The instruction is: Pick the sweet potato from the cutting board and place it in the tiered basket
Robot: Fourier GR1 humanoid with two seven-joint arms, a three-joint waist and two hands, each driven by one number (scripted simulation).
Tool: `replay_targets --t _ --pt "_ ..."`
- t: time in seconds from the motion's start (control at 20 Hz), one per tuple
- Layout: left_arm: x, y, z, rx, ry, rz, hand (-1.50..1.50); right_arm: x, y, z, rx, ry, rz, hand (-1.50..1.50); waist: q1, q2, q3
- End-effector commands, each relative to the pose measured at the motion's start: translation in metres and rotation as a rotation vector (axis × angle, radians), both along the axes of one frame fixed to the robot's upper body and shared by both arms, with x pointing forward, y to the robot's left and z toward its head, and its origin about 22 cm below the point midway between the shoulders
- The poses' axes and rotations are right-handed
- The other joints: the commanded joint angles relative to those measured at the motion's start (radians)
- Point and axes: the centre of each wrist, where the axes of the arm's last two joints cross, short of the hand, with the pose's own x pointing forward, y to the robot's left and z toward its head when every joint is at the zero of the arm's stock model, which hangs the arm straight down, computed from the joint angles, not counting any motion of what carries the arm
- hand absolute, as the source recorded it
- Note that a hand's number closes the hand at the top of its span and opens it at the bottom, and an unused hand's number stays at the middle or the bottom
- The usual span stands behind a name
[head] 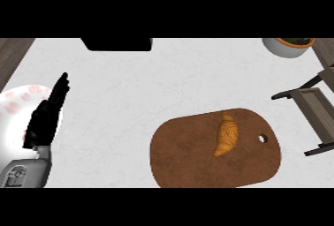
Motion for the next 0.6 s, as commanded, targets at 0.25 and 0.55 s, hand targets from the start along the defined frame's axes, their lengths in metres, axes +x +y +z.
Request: replay_targets --t 0.25,0.55 --pt "0.006 -0.005 -0.008 0.001 -0.009 -0.003 0.00 0.046 -0.054 -0.019 0.038 0.105 0.080 1.50 0.009 0.003 -0.001" --pt "0.007 0.001 0.001 -0.005 0.005 -0.010 0.00 0.062 -0.062 -0.051 0.084 0.217 0.124 1.50 -0.004 -0.003 0.000"
